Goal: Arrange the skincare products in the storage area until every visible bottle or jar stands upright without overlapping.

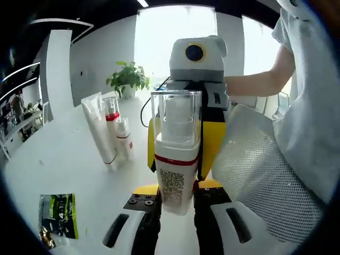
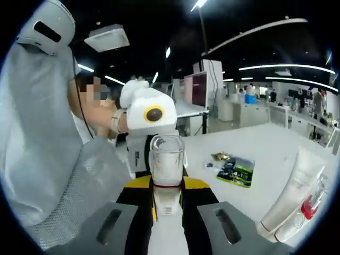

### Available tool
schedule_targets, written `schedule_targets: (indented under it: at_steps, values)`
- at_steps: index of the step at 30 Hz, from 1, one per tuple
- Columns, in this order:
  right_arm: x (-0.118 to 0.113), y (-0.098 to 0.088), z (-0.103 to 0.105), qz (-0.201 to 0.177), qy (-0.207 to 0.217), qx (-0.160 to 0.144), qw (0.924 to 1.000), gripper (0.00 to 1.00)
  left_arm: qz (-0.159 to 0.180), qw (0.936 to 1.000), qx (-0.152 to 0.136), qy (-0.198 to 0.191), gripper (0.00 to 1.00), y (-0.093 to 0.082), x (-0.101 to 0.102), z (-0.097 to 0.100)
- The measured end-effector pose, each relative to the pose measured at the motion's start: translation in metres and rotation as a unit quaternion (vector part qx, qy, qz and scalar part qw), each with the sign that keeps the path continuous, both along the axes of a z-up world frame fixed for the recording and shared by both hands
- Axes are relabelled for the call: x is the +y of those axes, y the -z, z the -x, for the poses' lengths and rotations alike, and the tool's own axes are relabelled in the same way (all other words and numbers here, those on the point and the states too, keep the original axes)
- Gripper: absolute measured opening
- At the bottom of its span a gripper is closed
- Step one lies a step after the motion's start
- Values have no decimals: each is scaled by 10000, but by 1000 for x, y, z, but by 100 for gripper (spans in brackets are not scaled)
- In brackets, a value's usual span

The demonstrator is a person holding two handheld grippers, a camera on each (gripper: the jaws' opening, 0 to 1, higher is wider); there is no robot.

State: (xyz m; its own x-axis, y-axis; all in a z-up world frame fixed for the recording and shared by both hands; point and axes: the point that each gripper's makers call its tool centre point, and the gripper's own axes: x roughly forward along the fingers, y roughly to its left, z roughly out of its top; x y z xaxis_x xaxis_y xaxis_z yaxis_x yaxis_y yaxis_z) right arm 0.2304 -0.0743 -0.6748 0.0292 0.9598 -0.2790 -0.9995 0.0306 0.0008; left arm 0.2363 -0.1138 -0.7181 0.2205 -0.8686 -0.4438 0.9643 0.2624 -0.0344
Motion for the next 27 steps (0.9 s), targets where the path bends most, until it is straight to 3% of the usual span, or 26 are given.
schedule_targets:
  at_steps: [7,11,15,19,20,24,27]
  values:
    - [0,-8,1,-275,-23,101,9996,19,184,9998,33,-62,23,-8,-1,0]
    - [-1,-10,1,-439,40,181,9989,20,406,9987,240,-189,22,-10,-3,0]
    - [-2,-10,-7,-423,356,194,9983,20,430,9979,197,-438,22,-10,-2,-8]
    - [-6,3,-19,-12,916,33,9958,21,418,9955,101,-849,22,-10,1,-22]
    - [-9,10,-23,28,1197,158,9927,21,226,9949,-35,-987,22,-7,6,-28]
    - [-13,15,-40,-96,1814,149,9833,22,91,9918,-293,-1239,22,-8,10,-38]
    - [-15,14,-46,-130,2366,88,9715,22,52,9883,-420,-1467,22,-8,14,-47]
